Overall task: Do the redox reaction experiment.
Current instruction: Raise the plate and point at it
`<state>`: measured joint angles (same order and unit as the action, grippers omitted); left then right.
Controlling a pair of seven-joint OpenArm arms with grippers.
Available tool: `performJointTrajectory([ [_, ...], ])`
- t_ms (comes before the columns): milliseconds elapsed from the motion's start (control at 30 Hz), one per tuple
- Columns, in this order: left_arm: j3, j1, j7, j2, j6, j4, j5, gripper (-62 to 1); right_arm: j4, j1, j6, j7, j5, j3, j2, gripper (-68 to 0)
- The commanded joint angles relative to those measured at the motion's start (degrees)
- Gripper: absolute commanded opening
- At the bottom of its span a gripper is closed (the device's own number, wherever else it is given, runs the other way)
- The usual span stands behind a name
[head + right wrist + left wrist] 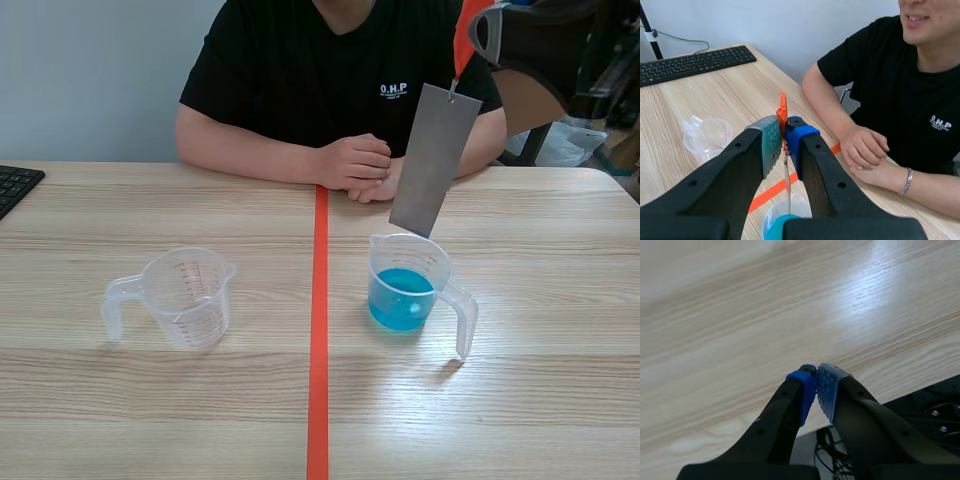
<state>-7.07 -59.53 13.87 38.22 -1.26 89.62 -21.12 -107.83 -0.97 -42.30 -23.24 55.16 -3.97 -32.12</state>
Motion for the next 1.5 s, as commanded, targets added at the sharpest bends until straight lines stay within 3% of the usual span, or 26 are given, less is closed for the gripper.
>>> performJointTrajectory([
  [0,-0.6,-0.1,1.8,1.6,-0.1,2.7,-0.3,-56.2,-1.4,0.6,-0.4,0.3,1.6,-0.6,-1.0,-66.0],
  [300,-0.7,6.5,1.5,10.8,-1.1,10.0,-0.2,-56.2,-2.1,0.6,-0.4,0.0,2.3,-0.6,-1.0,-66.0],
  [467,0.0,14.1,1.3,13.3,-5.3,11.3,-0.1,-56.3,-2.1,0.6,-0.4,0.0,2.3,-0.6,-1.0,-66.0],
  [733,11.7,31.3,-1.6,13.1,-7.0,11.0,5.2,-56.2,-2.1,0.6,-0.4,0.0,2.3,-0.6,-1.0,-66.0],
  [967,24.8,47.8,-4.8,8.1,-7.1,7.1,11.2,-56.2,-2.1,0.6,-0.4,0.0,2.3,-0.6,-1.0,-66.0],
  [1200,35.6,60.7,-5.0,-0.2,-7.3,-2.8,17.9,-56.3,-2.1,0.6,-0.4,0.0,2.3,-0.6,-1.0,-66.0],
  [1367,41.1,67.6,-4.9,-5.7,-7.6,-9.4,21.2,-56.2,-2.1,0.6,-0.4,0.0,2.3,-0.6,-1.0,-66.0],
  [1467,42.6,70.9,-4.9,-9.0,-9.4,-12.4,22.8,-56.2,-2.1,0.6,-0.4,0.0,2.3,-0.6,-1.0,-66.0],
])
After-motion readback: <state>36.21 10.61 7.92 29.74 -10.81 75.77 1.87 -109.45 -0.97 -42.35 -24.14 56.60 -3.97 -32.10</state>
